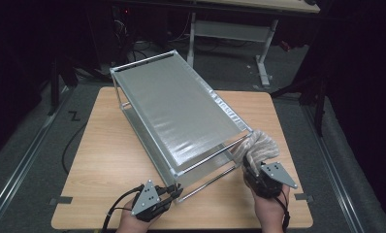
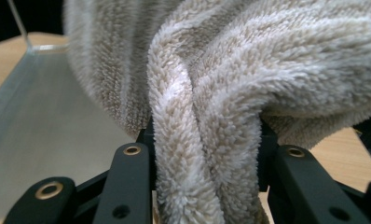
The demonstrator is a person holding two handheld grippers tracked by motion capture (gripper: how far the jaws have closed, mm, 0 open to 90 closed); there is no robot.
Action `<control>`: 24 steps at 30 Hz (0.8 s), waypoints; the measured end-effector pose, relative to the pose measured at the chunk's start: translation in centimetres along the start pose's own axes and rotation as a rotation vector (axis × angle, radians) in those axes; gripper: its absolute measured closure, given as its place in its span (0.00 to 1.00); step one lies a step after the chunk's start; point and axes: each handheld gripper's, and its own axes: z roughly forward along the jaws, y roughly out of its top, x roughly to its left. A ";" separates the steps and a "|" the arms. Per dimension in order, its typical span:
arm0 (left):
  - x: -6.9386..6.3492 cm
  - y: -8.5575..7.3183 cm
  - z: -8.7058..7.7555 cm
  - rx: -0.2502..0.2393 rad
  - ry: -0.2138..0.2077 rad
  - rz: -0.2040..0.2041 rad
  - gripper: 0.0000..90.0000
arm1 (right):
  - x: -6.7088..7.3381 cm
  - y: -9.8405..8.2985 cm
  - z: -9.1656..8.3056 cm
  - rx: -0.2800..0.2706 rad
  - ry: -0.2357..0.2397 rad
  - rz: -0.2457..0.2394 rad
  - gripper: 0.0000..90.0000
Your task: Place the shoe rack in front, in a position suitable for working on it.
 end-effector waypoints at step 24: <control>-0.4 -0.3 -0.9 0.017 0.029 0.022 0.87 | 1.5 0.6 1.0 -0.019 0.059 -0.016 0.67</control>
